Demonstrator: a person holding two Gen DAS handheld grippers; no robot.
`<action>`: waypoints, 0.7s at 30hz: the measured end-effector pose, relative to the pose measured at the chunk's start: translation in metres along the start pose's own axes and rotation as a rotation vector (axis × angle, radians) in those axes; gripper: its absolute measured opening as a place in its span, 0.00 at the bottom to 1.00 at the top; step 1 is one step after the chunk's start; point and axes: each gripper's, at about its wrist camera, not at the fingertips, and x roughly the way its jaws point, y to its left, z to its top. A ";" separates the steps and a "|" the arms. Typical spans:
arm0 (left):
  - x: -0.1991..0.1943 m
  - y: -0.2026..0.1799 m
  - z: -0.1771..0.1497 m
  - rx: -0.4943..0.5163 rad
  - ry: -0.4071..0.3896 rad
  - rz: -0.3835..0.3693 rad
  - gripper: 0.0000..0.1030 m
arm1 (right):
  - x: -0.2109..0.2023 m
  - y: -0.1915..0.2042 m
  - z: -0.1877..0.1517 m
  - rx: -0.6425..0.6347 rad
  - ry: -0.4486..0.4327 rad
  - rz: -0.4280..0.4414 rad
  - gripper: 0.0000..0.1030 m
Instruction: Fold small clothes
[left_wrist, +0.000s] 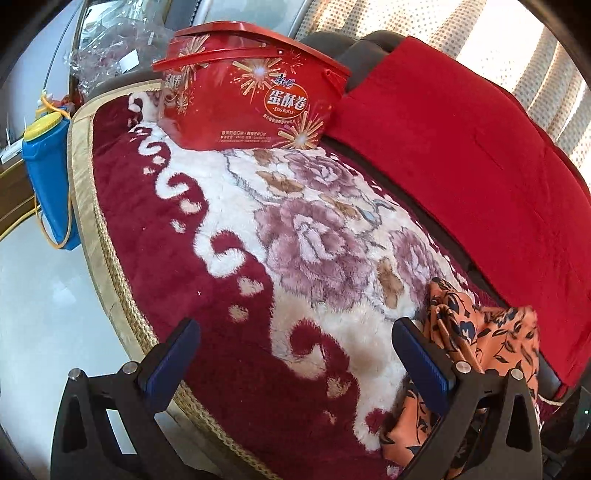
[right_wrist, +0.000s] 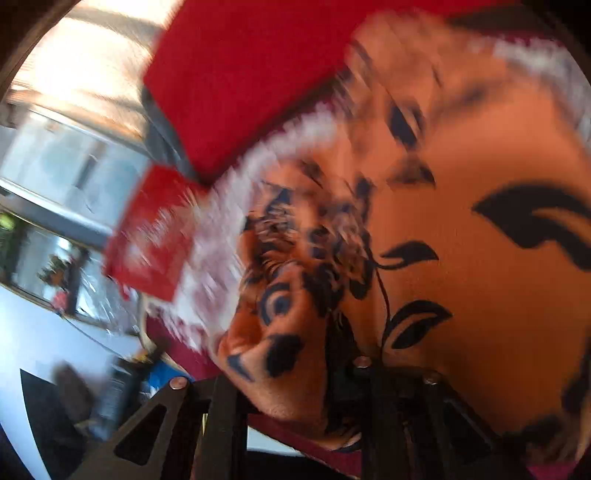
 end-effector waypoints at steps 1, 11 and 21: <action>0.000 -0.001 0.000 0.004 -0.001 -0.005 1.00 | -0.003 0.000 -0.002 -0.013 -0.015 0.014 0.23; -0.015 -0.037 -0.012 0.119 -0.051 -0.105 1.00 | -0.101 -0.016 0.003 -0.077 -0.095 0.319 0.70; 0.042 -0.106 -0.065 0.480 0.121 0.075 1.00 | -0.114 -0.066 0.016 -0.125 -0.146 0.019 0.30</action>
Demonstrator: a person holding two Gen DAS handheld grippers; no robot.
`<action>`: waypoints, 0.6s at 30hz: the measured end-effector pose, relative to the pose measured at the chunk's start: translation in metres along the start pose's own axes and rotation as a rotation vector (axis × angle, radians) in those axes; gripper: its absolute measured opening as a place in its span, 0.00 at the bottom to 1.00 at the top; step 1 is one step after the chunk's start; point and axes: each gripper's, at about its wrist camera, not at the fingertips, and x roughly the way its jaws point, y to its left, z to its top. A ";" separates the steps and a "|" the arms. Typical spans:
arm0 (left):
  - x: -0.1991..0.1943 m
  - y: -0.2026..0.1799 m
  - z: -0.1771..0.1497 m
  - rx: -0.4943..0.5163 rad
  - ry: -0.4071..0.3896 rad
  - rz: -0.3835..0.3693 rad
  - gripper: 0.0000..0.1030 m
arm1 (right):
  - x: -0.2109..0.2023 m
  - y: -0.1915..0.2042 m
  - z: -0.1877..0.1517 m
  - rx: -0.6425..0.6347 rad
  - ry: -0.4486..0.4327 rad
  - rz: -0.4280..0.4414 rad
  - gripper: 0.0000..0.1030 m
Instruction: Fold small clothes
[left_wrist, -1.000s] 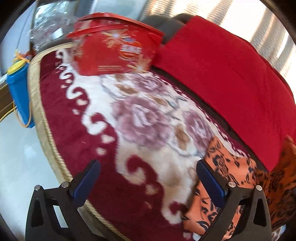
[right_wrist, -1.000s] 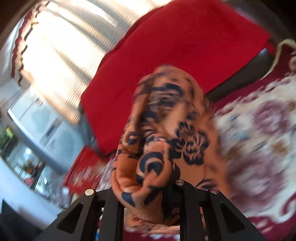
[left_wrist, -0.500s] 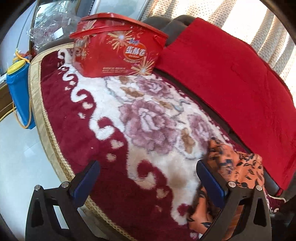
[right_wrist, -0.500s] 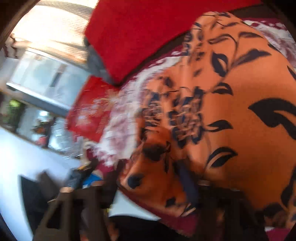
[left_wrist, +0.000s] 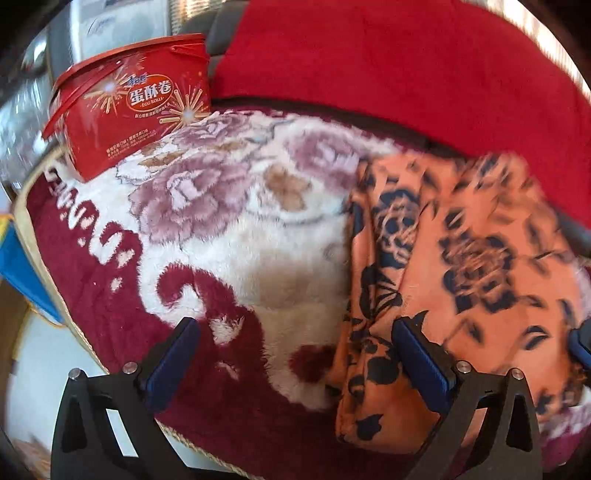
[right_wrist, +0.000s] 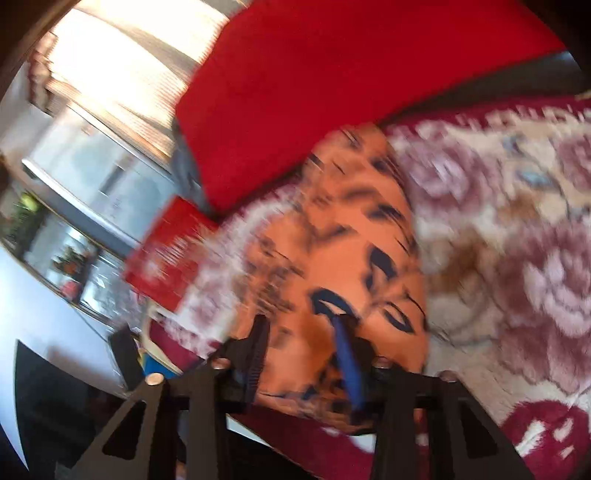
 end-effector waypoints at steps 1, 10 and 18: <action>0.002 -0.002 0.000 0.014 -0.005 0.012 1.00 | 0.008 -0.006 -0.003 0.004 0.008 -0.008 0.24; -0.001 -0.002 0.003 -0.014 -0.014 -0.009 1.00 | 0.005 0.016 0.065 -0.084 -0.031 -0.060 0.24; -0.002 -0.008 0.007 0.024 -0.052 -0.011 1.00 | 0.113 -0.006 0.132 -0.100 0.171 -0.292 0.24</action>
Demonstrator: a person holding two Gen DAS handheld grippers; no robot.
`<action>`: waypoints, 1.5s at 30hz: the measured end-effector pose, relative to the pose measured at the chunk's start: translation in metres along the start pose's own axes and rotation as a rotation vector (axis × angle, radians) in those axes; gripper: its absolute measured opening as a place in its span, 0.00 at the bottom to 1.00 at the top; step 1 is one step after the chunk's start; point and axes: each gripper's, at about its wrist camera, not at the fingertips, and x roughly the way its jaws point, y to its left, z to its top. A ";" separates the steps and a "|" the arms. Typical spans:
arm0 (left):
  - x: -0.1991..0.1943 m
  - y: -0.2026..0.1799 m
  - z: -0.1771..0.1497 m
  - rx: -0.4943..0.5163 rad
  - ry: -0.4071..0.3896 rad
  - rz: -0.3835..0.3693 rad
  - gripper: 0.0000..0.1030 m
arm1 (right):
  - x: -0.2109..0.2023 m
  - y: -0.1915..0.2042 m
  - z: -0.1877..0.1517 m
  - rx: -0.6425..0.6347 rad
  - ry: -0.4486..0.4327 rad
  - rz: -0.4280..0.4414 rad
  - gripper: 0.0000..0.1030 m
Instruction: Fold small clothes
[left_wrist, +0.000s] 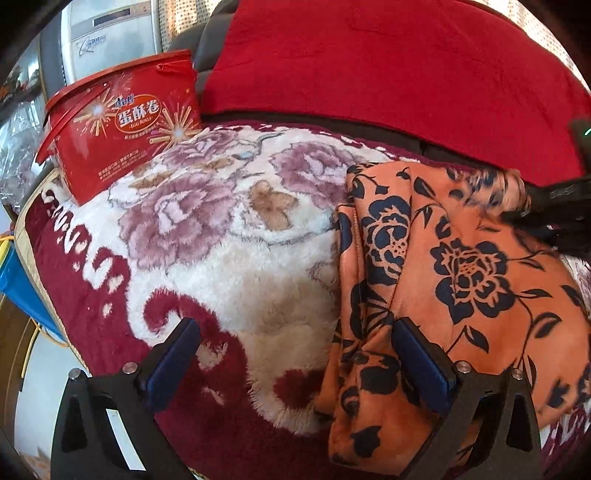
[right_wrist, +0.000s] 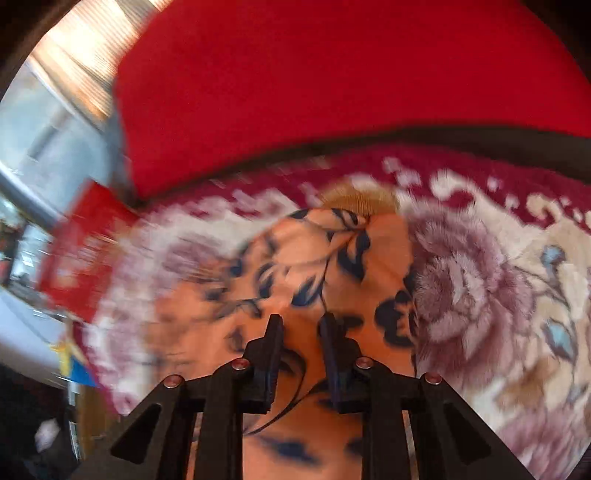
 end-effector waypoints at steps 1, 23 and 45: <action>0.001 0.001 0.000 -0.001 0.002 -0.004 1.00 | 0.011 -0.010 0.002 0.040 0.018 0.041 0.24; -0.003 0.000 -0.004 -0.009 0.010 0.014 1.00 | -0.099 0.015 -0.157 -0.260 -0.150 0.027 0.43; -0.073 -0.043 -0.009 0.103 -0.175 0.000 1.00 | -0.167 -0.045 -0.187 -0.073 -0.347 0.204 0.60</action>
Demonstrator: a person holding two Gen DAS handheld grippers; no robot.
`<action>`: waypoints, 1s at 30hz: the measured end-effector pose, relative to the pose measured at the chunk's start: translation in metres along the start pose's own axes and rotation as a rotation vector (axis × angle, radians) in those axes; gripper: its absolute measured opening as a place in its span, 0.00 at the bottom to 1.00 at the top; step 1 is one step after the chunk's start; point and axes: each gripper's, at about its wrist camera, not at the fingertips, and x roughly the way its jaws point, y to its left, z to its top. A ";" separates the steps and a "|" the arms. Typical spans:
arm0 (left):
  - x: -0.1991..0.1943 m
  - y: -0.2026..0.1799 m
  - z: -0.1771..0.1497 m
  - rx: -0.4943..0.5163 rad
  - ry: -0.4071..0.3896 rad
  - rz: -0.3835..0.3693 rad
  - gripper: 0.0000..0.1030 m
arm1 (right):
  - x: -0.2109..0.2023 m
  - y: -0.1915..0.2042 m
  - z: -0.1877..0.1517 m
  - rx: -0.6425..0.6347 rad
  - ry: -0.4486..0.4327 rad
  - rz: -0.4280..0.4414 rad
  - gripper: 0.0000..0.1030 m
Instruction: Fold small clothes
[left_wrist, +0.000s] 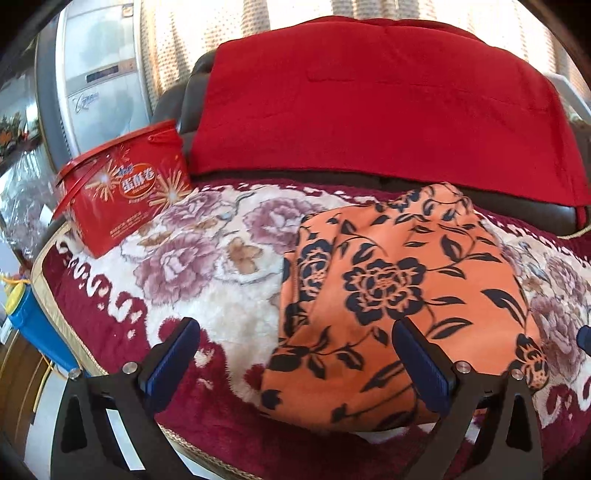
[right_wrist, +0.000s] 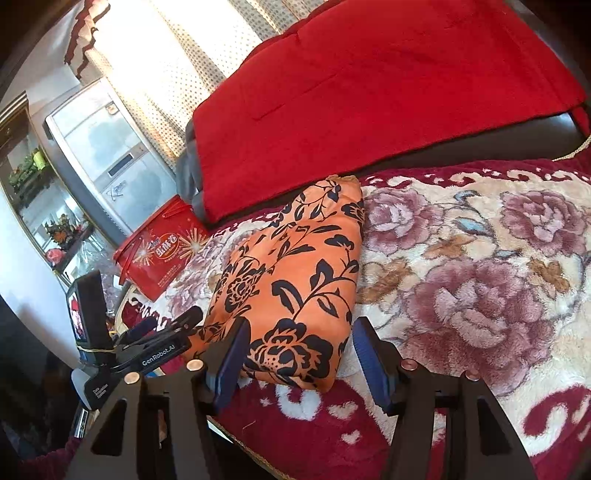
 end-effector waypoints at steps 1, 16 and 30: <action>-0.001 -0.002 0.000 0.005 -0.002 0.000 1.00 | 0.002 0.001 0.000 -0.002 0.002 0.006 0.60; 0.009 0.003 -0.001 -0.021 0.017 -0.002 1.00 | 0.010 -0.001 -0.002 0.004 0.023 0.013 0.60; 0.012 0.009 0.000 -0.047 0.023 -0.006 1.00 | 0.017 -0.003 -0.005 0.009 0.039 0.004 0.60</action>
